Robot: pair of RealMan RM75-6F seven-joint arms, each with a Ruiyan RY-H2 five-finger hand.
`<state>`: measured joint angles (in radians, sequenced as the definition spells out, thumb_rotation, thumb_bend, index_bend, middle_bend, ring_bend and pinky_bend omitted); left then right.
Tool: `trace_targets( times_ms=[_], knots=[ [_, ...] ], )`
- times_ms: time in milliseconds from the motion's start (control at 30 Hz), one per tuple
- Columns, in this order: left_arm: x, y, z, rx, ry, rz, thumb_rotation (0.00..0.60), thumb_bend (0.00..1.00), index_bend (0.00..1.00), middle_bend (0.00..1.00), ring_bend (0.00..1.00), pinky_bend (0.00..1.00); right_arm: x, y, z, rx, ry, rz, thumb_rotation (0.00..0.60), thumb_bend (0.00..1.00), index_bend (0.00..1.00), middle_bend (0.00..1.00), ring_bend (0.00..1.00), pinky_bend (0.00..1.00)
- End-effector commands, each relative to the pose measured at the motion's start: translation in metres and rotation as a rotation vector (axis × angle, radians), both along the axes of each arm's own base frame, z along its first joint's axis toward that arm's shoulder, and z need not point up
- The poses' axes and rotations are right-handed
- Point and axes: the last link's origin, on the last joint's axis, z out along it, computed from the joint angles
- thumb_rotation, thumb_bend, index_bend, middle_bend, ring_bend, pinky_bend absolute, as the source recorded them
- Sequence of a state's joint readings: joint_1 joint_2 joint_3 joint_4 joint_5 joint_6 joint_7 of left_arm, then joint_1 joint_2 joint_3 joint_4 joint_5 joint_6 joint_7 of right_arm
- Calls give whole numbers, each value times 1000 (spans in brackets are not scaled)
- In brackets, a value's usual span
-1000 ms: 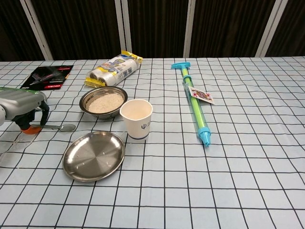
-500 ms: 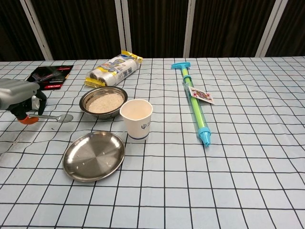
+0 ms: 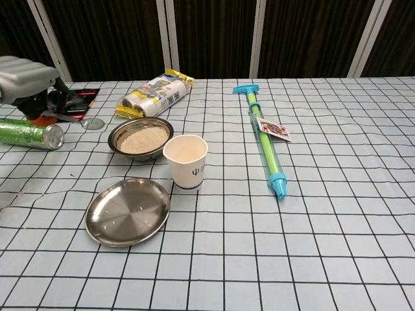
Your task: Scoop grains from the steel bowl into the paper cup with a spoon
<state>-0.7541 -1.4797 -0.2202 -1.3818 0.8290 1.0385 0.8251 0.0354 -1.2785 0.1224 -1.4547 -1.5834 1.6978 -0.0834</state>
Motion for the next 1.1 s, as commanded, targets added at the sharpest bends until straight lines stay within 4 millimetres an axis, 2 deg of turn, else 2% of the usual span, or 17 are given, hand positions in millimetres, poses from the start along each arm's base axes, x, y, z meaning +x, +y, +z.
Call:
trace_targets(
  times_ms=[33,233,433,700,1100],
  knots=[
    [17,15,1,4,67,-48,600,451,545,990,1000,1000,0,0,0,-1,-1,-1,600,383,184,130,0,0],
    [45,38,-7,-1,230,-159,600,458,552,990,1000,1000,-1,1,0,-5,-3,-2,600,383,184,131,0,0],
    [62,45,-25,-47,373,-264,600,463,555,990,1000,1000,-1,2,0,-10,-5,-1,600,383,184,131,0,0],
    [64,48,-45,-86,529,-359,600,468,560,990,1000,1000,-1,2,0,-14,-5,3,600,383,184,131,0,0],
    [63,57,-48,-73,641,-420,600,468,562,990,1000,1000,-1,2,0,-19,-6,5,600,383,183,131,0,0]
  ],
)
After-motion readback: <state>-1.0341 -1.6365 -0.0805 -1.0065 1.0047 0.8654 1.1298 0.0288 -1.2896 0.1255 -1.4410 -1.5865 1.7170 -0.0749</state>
